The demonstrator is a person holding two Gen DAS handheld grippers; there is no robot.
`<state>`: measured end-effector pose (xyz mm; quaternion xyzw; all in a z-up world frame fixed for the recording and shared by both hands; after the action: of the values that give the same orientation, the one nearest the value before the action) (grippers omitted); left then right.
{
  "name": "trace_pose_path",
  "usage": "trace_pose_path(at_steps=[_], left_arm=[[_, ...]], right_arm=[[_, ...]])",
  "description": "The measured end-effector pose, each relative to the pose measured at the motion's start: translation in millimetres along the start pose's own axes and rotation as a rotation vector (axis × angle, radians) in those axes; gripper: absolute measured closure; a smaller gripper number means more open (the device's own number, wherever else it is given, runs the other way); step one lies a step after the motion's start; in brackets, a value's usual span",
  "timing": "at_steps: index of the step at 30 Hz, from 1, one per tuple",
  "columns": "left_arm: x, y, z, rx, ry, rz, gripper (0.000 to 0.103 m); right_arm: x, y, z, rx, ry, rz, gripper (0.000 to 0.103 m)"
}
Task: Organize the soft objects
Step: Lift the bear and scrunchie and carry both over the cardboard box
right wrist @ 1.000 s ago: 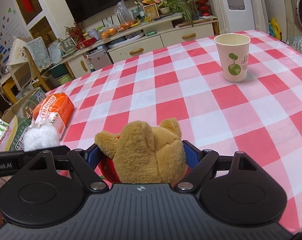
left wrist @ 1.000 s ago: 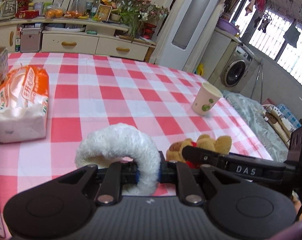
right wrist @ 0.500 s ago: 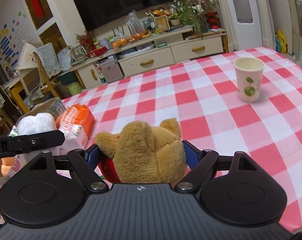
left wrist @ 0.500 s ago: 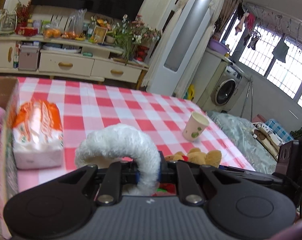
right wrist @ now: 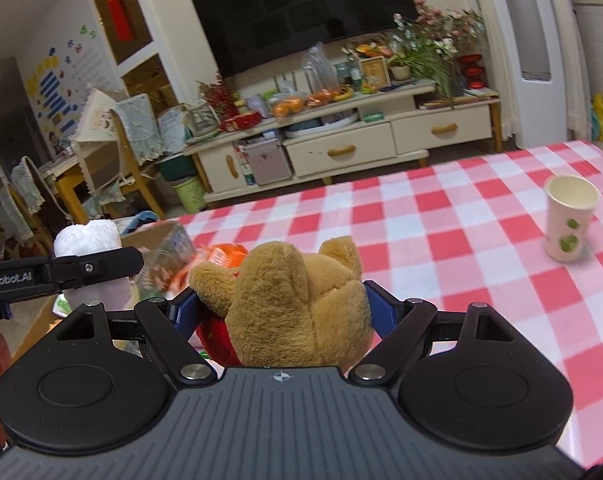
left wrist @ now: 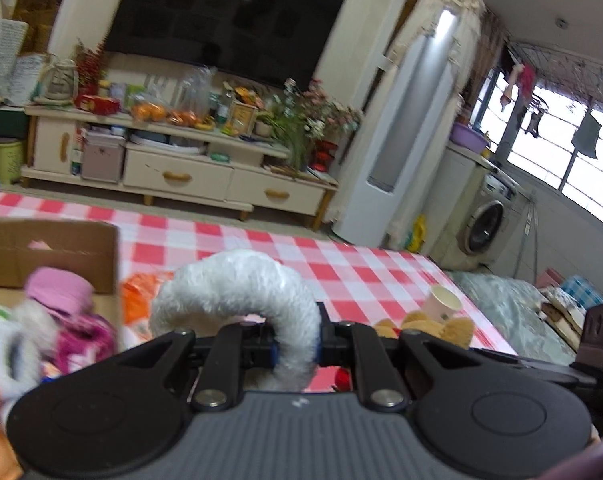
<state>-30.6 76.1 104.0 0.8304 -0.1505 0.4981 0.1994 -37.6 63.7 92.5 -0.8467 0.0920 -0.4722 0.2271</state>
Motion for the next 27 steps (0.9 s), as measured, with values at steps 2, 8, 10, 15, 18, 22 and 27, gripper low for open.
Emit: trace_pose_path(at_steps=[2,8,10,15,18,22,27], left_arm=[[5,-12,-4,0.03,0.015,-0.011,0.091],[11,-48,-13,0.14,0.037,-0.027,0.091],[11,-60,-14,0.178,0.036,-0.035,0.091],[10,-91,-12,0.27,0.024,-0.038,0.091],[9,-107,-8,0.328,0.005,-0.031,0.091],[6,-123,-3,0.371,-0.019,-0.035,0.091],[1,-136,1,0.413,-0.05,-0.019,0.091]], right_arm=[[3,-11,7,0.018,0.001,-0.01,0.001],[11,-50,33,0.075,0.001,-0.056,0.001],[13,-65,43,0.093,0.004,-0.074,0.001],[18,-99,71,0.136,0.0,-0.111,0.001],[19,-115,87,0.155,-0.005,-0.129,0.001],[20,-134,109,0.168,-0.009,-0.153,0.001],[17,-150,129,0.168,-0.01,-0.204,0.001]])
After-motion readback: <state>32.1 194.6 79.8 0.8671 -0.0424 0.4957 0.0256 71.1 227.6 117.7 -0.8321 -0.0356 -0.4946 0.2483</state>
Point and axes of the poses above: each gripper's, at about its wrist camera, not at the fingertips, and z roughly the way its jaws point, y to its right, x to its top, the point moved 8 cm from there along z, roughly the way its jaws point, and after that the axes turned 10 degrees about z, right-handed, at the moved point
